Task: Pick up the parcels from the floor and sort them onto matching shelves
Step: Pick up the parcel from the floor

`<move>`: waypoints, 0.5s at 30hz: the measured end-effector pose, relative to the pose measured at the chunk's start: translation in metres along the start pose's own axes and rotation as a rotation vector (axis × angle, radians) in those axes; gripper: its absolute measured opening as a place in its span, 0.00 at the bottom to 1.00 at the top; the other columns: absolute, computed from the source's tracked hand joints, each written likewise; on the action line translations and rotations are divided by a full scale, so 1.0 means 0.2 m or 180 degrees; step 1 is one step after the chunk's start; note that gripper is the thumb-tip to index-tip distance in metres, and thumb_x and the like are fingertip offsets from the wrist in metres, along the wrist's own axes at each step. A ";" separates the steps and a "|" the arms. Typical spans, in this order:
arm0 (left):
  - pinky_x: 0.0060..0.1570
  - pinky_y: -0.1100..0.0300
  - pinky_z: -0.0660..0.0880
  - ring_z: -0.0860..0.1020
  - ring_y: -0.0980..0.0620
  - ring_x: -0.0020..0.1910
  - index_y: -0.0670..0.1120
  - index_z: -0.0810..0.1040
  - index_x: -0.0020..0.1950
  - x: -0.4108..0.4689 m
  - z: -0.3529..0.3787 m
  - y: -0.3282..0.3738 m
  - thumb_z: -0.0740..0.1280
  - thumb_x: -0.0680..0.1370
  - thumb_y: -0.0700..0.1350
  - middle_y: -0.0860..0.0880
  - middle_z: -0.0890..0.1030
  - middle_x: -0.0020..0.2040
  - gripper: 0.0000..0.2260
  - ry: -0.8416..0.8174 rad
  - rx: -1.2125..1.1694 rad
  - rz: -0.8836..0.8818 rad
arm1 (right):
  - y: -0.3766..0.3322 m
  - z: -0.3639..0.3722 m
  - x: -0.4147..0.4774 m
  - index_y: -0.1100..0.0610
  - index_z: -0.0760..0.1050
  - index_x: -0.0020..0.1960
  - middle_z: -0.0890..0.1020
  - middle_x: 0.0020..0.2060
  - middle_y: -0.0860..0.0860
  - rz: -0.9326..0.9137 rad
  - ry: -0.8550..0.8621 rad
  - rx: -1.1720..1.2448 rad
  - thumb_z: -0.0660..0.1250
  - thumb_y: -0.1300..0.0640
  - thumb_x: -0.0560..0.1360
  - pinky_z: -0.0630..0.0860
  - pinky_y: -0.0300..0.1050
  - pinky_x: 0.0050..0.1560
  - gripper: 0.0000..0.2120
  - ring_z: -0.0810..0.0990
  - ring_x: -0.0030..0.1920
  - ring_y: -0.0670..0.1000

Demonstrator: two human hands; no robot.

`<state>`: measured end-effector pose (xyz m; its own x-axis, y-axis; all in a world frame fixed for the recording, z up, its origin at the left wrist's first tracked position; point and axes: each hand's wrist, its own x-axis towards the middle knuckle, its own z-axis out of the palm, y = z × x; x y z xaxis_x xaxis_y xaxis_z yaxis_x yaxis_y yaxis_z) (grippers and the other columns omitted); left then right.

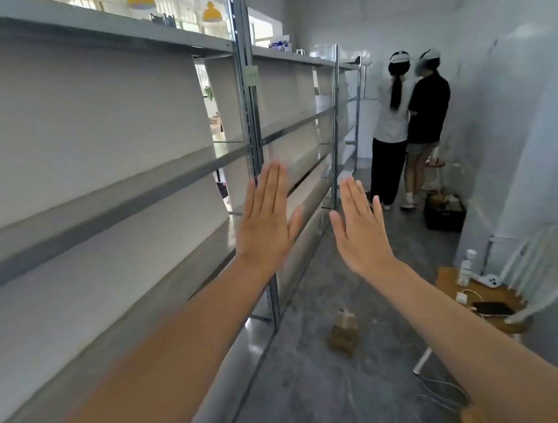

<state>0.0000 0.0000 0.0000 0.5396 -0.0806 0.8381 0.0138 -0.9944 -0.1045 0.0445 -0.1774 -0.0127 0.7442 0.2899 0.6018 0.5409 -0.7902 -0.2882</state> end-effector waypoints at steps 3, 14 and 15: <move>0.81 0.48 0.50 0.57 0.44 0.83 0.37 0.57 0.82 0.05 0.10 0.03 0.54 0.85 0.54 0.40 0.58 0.83 0.30 -0.0102 -0.0233 -0.0071 | 0.07 0.01 0.04 0.56 0.42 0.82 0.45 0.82 0.49 0.0064 0.0066 -0.0168 0.45 0.49 0.86 0.40 0.53 0.80 0.28 0.41 0.81 0.47; 0.83 0.48 0.45 0.46 0.49 0.84 0.40 0.48 0.84 0.28 0.62 -0.08 0.47 0.85 0.57 0.44 0.49 0.85 0.32 -0.0500 -0.0936 -0.0018 | 0.18 0.32 0.36 0.56 0.42 0.82 0.44 0.82 0.49 0.0312 -0.0064 -0.0382 0.45 0.49 0.85 0.38 0.53 0.80 0.28 0.40 0.81 0.47; 0.83 0.49 0.45 0.45 0.49 0.84 0.40 0.47 0.84 0.31 0.67 -0.11 0.46 0.85 0.57 0.44 0.49 0.85 0.32 -0.0510 -0.0952 -0.0019 | 0.18 0.36 0.41 0.56 0.42 0.82 0.44 0.82 0.49 0.0307 -0.0045 -0.0391 0.45 0.49 0.85 0.38 0.52 0.80 0.28 0.40 0.81 0.47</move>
<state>0.1467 0.0265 -0.0170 0.6661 -0.0868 0.7408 -0.2175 -0.9726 0.0817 0.1524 -0.1437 -0.0274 0.7963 0.2162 0.5649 0.4151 -0.8746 -0.2504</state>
